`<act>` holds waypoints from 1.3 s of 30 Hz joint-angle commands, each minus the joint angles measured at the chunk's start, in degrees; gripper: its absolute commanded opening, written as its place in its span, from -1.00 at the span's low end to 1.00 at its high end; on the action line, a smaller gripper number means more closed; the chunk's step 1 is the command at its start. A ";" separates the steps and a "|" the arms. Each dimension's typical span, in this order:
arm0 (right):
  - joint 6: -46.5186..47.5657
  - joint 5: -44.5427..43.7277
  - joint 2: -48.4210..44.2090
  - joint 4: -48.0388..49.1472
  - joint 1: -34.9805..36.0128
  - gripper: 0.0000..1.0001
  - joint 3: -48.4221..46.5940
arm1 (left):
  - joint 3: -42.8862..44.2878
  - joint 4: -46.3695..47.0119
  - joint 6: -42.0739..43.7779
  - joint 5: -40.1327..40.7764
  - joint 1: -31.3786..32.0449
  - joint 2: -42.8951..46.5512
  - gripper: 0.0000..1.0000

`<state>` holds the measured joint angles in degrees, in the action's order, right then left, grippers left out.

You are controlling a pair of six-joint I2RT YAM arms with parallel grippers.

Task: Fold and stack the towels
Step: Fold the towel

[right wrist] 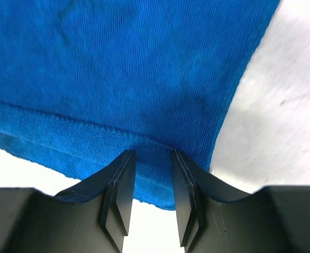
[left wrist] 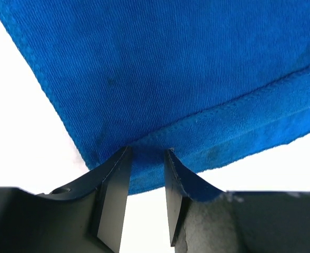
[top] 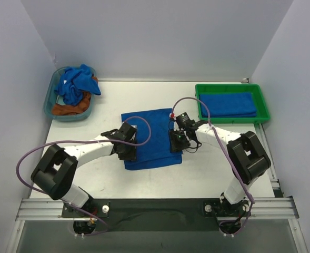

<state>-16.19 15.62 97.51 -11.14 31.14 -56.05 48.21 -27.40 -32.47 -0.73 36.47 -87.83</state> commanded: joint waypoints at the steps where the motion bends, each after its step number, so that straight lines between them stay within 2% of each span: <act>1: 0.45 -1.11 -4.08 -1.61 1.29 -0.33 2.17 | -1.62 -0.46 -1.01 2.83 1.76 3.80 -0.16; 11: 0.89 -1.47 -15.85 -3.36 3.76 -0.33 9.20 | -5.75 -2.84 -3.74 5.48 5.80 14.78 -0.14; 16: 1.15 2.05 -18.15 -4.42 4.55 -0.33 10.88 | -7.51 -3.36 -5.23 4.42 6.77 17.95 -0.15; 19: 0.81 0.48 -18.15 -4.42 4.99 -0.32 9.21 | -6.12 -3.54 -5.68 6.34 6.86 18.66 -0.13; 22: 0.54 -2.95 -15.70 -4.25 5.60 -0.33 4.56 | -2.78 -3.63 -5.68 9.86 6.77 16.39 -0.11; 26: -0.69 -9.01 -8.51 -3.98 7.27 -0.33 -2.56 | 5.56 -3.45 -5.68 13.64 6.86 8.15 -0.11; 29: -2.27 -11.92 -3.32 -4.07 9.29 -0.33 -7.22 | 8.48 -3.36 -5.32 16.20 5.72 3.38 -0.11; 34: -4.47 -15.35 2.40 -4.07 13.76 -0.31 -11.18 | 11.20 -1.26 -1.82 13.57 -0.94 -1.54 -0.11; 39: -4.30 -19.57 6.28 -3.98 17.03 -0.31 -12.50 | 14.11 -1.25 1.62 10.14 -3.69 -5.94 -0.11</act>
<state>-19.66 0.99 102.74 -13.52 46.65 -66.26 59.07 -30.15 -33.91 11.46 33.32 -92.53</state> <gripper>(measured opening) 0.345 0.444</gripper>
